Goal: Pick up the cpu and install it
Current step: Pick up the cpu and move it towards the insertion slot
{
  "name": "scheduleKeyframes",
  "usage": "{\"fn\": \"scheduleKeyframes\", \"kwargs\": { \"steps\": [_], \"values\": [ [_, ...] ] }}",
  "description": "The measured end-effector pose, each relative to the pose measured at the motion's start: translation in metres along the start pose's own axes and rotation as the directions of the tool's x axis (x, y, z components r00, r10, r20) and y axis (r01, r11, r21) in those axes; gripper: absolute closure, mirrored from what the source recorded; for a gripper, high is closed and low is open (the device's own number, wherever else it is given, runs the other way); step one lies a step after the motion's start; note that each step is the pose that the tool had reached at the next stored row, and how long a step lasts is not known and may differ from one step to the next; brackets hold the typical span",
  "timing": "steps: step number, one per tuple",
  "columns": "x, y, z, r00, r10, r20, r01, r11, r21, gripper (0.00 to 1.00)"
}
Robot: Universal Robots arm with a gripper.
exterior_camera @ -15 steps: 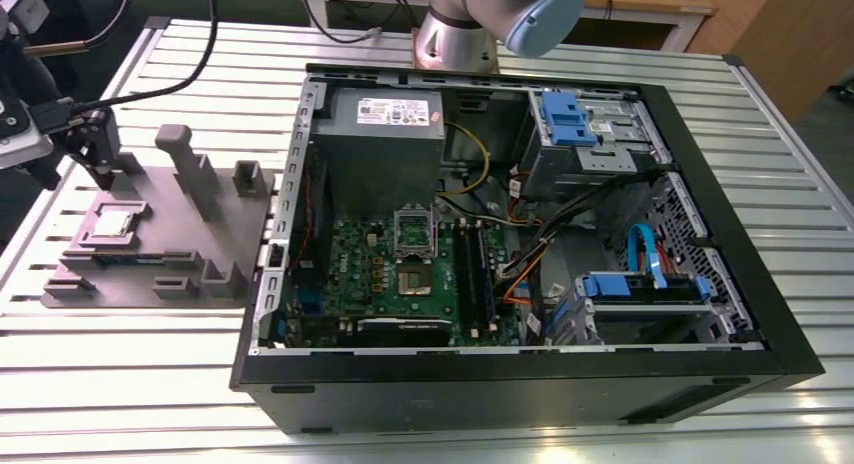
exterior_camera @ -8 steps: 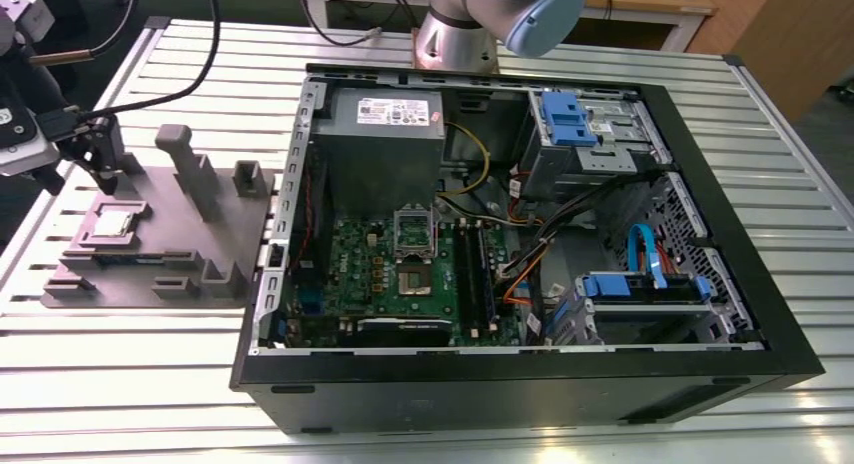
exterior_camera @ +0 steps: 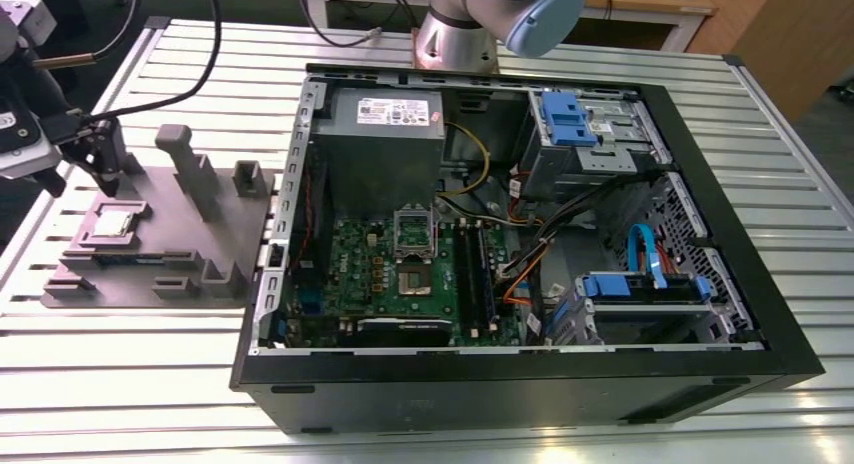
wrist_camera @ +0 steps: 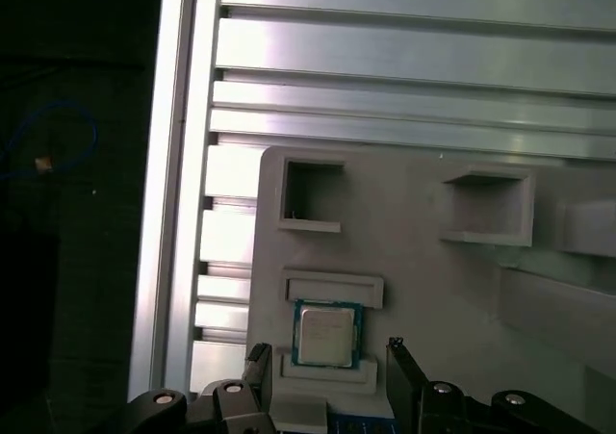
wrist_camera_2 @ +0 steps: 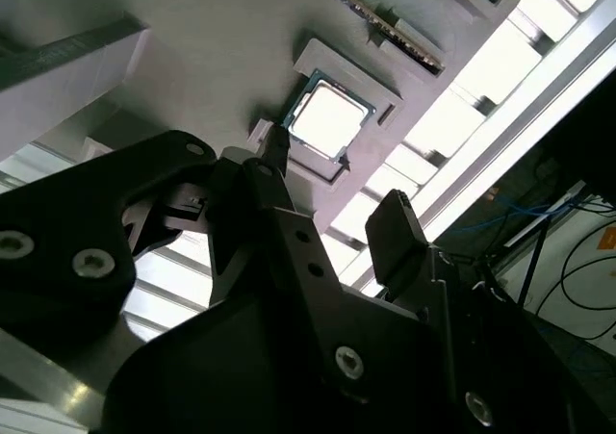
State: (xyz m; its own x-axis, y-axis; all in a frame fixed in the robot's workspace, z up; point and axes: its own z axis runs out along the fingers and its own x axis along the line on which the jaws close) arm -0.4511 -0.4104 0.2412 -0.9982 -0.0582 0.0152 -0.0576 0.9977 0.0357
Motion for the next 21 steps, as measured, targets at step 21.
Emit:
{"fn": "scheduleKeyframes", "kwargs": {
  "steps": [21],
  "values": [
    [-0.0002, -0.0012, 0.0244, 1.0, -0.003, 0.0001, 0.003, 1.0, -0.0002, 0.41]
  ]
}}
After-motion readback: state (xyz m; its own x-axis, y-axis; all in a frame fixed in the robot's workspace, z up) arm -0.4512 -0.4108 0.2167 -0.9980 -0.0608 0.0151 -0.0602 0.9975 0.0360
